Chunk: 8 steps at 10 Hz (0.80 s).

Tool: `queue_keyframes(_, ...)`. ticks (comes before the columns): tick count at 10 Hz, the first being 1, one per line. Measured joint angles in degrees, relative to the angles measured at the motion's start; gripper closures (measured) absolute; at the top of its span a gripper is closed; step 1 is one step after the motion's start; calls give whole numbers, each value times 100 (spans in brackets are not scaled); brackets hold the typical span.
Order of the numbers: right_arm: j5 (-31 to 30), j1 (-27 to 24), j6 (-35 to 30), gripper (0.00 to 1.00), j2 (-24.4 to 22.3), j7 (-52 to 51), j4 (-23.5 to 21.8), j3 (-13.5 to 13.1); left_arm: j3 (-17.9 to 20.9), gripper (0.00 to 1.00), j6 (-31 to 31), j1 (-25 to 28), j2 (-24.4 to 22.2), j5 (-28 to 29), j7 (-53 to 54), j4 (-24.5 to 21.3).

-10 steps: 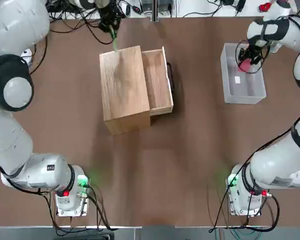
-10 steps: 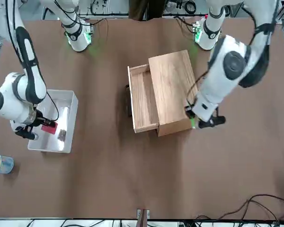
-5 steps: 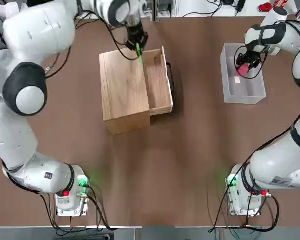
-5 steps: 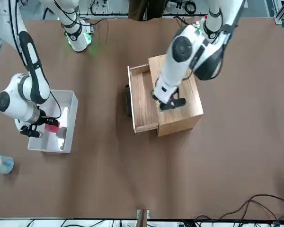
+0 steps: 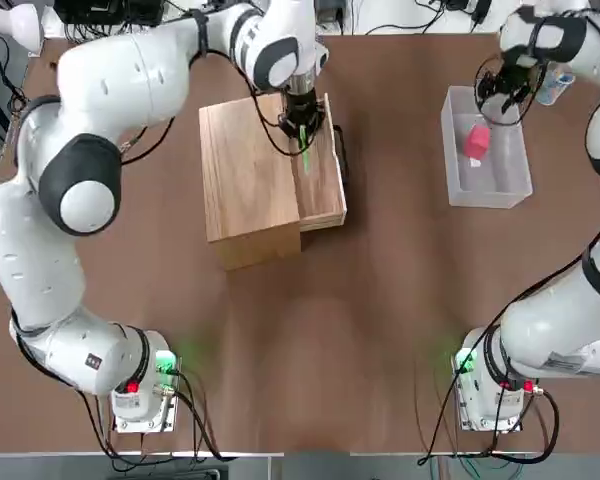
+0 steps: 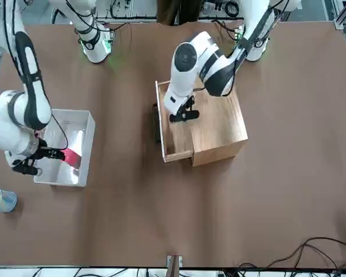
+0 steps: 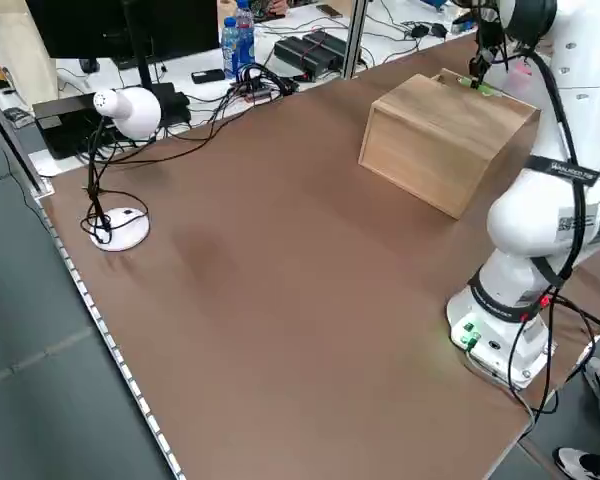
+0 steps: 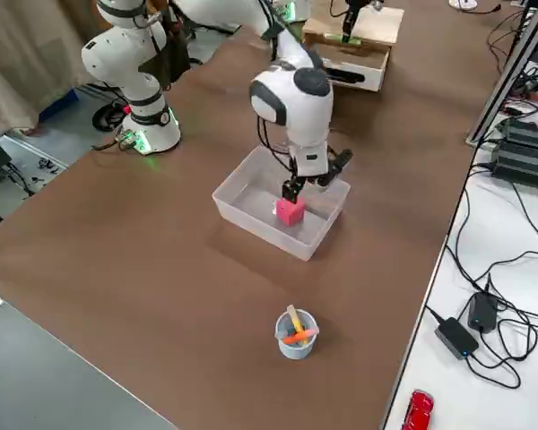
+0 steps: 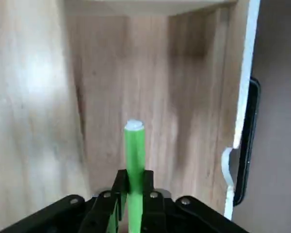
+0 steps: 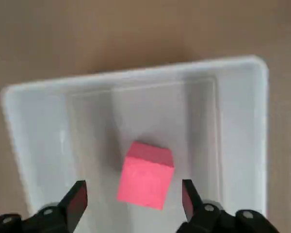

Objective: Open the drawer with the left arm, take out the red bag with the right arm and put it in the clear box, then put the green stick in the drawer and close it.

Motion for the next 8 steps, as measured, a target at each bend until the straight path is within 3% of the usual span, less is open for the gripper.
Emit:
queue_keyframes(1, 4, 165, -450, 12, -19, 600, 373, 36, 0, 79, 1, -34, 74, 104, -82, 25)
queue_keyframes(2, 1, 503, -678, 11, -24, 1386, 572, 62, 12, 68, 1, -23, 98, 135, -84, 57)
queue_keyframes(4, -6, 1289, -725, 10, -15, 2963, 624, 82, 31, 39, -17, 94, 60, 161, -84, 160)
queue_keyframes(6, 13, 1772, -722, 11, 2, 4247, 624, 88, 46, 10, -232, 498, -259, 171, 66, 224)
queue_keyframes(7, 20, 2018, -724, 19, 19, 4812, 620, 96, 48, 0, -385, 779, -508, 171, 382, 224)
queue_keyframes(8, 143, 2291, -729, 37, 50, 5290, 605, 103, 55, 0, -518, 1077, -756, 164, 741, 191)
